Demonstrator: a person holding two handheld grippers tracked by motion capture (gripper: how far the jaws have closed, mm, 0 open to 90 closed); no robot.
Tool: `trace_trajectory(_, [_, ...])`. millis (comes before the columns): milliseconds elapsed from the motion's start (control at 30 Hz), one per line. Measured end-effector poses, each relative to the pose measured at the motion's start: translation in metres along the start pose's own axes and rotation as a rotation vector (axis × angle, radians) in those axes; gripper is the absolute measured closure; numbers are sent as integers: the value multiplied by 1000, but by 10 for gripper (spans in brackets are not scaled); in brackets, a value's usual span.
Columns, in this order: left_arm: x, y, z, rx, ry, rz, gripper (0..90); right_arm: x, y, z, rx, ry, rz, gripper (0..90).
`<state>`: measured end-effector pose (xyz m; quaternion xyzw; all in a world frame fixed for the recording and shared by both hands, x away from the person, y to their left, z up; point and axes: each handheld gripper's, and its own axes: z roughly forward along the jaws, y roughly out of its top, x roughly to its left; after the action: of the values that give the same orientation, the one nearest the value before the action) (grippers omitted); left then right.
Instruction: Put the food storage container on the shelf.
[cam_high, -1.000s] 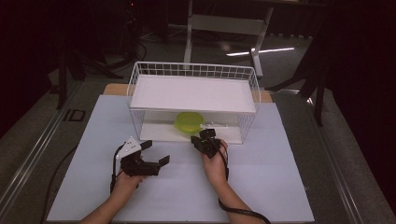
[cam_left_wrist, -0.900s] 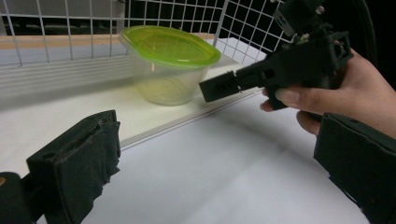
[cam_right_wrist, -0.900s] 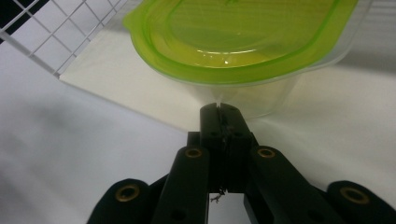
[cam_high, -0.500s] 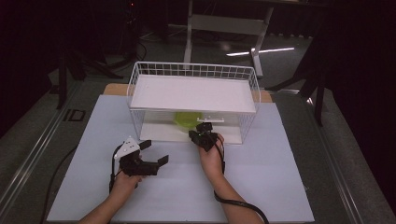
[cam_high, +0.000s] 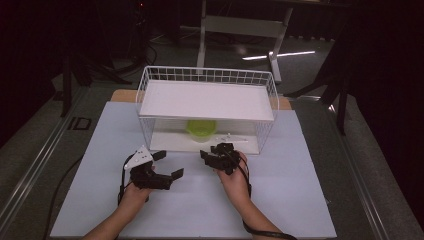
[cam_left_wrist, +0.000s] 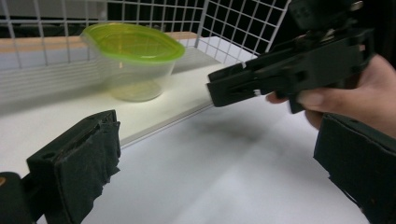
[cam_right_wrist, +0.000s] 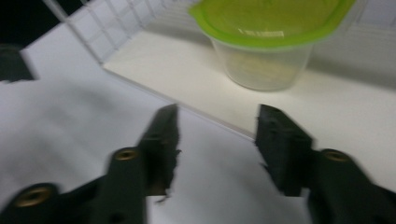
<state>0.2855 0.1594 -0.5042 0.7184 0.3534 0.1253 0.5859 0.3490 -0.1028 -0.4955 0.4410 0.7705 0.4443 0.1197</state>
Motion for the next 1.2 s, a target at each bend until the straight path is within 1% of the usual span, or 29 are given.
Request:
trace_trajectory(33, [-1,2,0,6,-5,9,13,1,0,-5,-13,2,-18,414])
trace_trajectory(67, [-3,3,1,12,-3,16,13,2,0,-10,-30,9,-20,353])
trace_trajectory(133, [-6,7,2,21,-12,29,13,2,-1,-20,-61,27,-26,284])
trace_trajectory(200, [-10,11,2,22,-14,40,14,0,-1,-27,-78,62,-27,201])
trace_trajectory(233, [-11,13,1,22,-25,40,13,0,-2,-30,-85,71,-33,199])
trace_trajectory(267, [-11,13,1,22,-25,40,13,0,-2,-30,-85,71,-33,199])
trace_trajectory(300, [-13,17,0,26,-31,44,13,0,-2,-33,-91,73,-42,198])
trace_trajectory(333, [-14,18,0,27,-41,42,13,1,-3,-37,-100,50,-67,198])
trace_trajectory(367, [-15,20,-1,29,-49,38,13,1,-4,-39,-101,51,-74,198])
trace_trajectory(433, [-16,22,-2,31,-55,37,13,0,-6,-42,-108,59,-75,198])
trace_trajectory(500, [-17,23,-5,27,-66,27,14,0,-9,-45,-108,76,-77,199])
trace_trajectory(533, [-17,23,-6,28,-69,26,14,0,-10,-46,-107,75,-79,200])
trace_trajectory(567, [-17,23,-8,28,-68,26,13,0,-11,-47,-102,75,-83,200])
trace_trajectory(633, [-17,23,-10,32,-69,29,14,-1,-14,-50,-108,94,-82,200])
trace_trajectory(700, [-16,22,-13,37,-68,31,13,-2,-18,-54,-102,97,-95,199])
trace_trajectory(767, [-16,20,-15,44,-72,31,13,-3,-21,-59,-108,107,-102,199])
trace_trajectory(833, [-16,20,-16,45,-73,33,14,-4,-22,-61,-105,105,-103,199])
trace_trajectory(867, [-16,18,-19,49,-75,34,14,-4,-23,-64,-107,107,-104,199])
trace_trajectory(933, [-15,16,-22,53,-75,35,14,-8,-26,-73,-112,101,-113,199])
trace_trajectory(1000, [-15,15,-25,57,-73,34,13,-11,-28,-78,-119,111,-107,198])
trace_trajectory(1100, [-14,13,-29,62,-75,30,14,-14,-31,-82,-122,108,-103,199])
trace_trajectory(1133, [-14,13,-30,66,-73,35,14,-18,-33,-85,-125,120,-96,199])
trace_trajectory(1200, [-14,11,-33,72,-73,45,13,-20,-35,-89,-126,110,-100,199])
